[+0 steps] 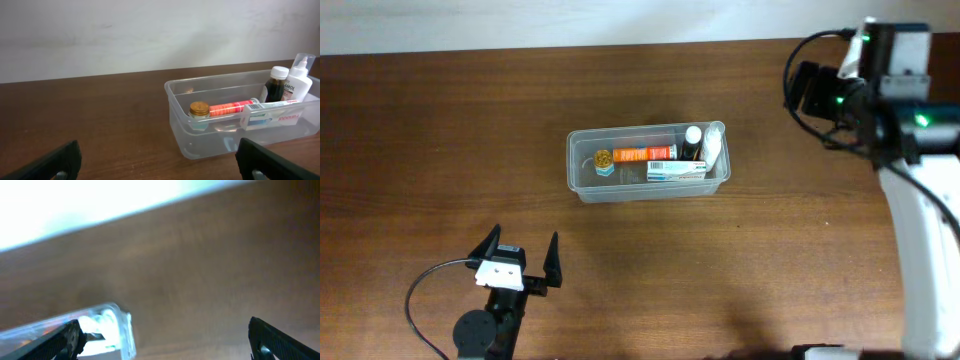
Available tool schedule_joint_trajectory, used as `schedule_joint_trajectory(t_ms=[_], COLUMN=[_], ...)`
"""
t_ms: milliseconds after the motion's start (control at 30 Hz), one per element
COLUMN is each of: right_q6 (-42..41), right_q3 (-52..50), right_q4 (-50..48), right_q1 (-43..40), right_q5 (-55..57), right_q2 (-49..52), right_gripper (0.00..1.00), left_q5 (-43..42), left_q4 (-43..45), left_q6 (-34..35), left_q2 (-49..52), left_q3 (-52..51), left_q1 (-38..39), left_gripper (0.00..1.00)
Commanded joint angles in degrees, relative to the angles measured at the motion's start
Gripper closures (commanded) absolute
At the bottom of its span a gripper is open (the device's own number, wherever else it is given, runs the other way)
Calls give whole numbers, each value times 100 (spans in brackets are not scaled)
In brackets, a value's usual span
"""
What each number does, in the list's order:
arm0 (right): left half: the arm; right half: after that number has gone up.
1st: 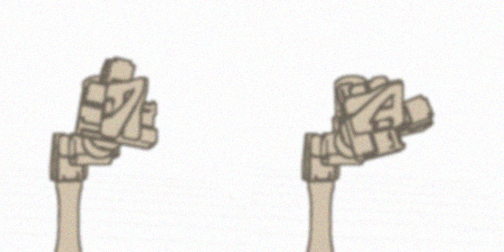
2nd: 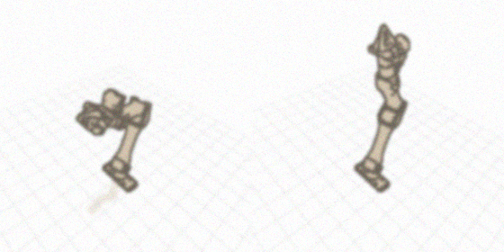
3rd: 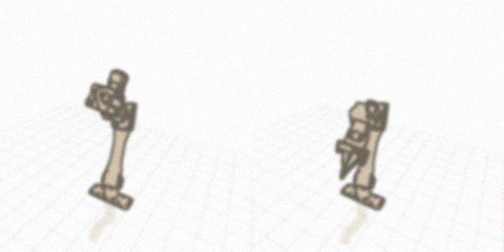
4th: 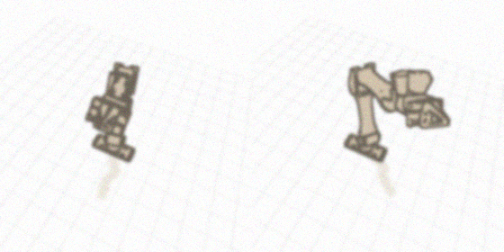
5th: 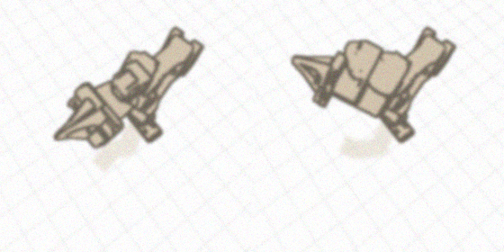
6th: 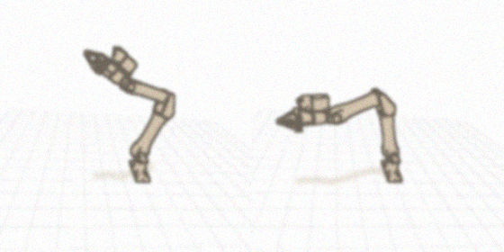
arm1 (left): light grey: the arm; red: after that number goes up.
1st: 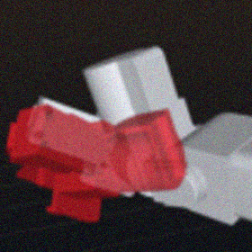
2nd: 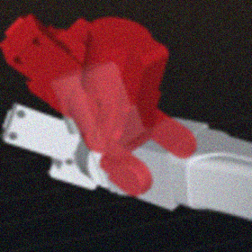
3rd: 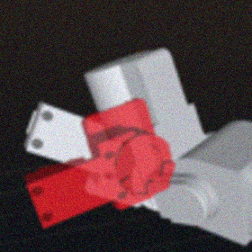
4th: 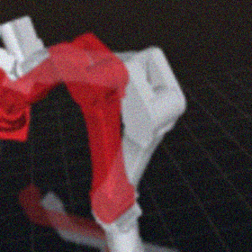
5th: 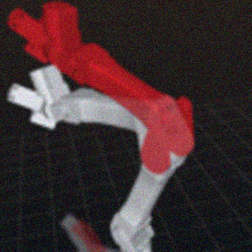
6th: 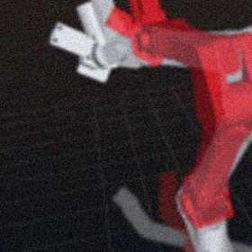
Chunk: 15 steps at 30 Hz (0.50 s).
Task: Pack container
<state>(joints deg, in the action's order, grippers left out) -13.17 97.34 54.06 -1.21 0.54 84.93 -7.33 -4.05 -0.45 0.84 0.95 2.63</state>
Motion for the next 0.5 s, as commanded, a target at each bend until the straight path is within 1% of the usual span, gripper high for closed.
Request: schedule_joint_trajectory(t_ms=[0,133,167,233,333,367,467], right_q6=[446,619,632,632,629,629,629], right_q3=[31,-101,-374,-835,-1917,-2730,-3971], right_q4=[-214,-614,-1126,-1853,-3165,-3954,-4918], right_q1=[52,52,52,52,57,94,212], right_q5=[31,31,31,22,-61,-127,-144], right_q2=[-748,-1303,-1633,-1989,-2632,-3047,-3687], right_gripper=[1,2,2,2,2,2,2], left_q5=[-42,-42,-42,-42,-42,-42,-42], left_q4=[13,13,13,13,13,13,13], left_q6=[-109,-107,-107,-107,-107,-107,-107], left_q2=[-55,-55,-55,-55,-55,-55,-55], left_q3=[-44,-44,-44,-44,-44,-44,-44], left_q1=[-28,-28,-28,-28,-28,-28,-28], left_gripper=[1,1,1,1,1,1,1])
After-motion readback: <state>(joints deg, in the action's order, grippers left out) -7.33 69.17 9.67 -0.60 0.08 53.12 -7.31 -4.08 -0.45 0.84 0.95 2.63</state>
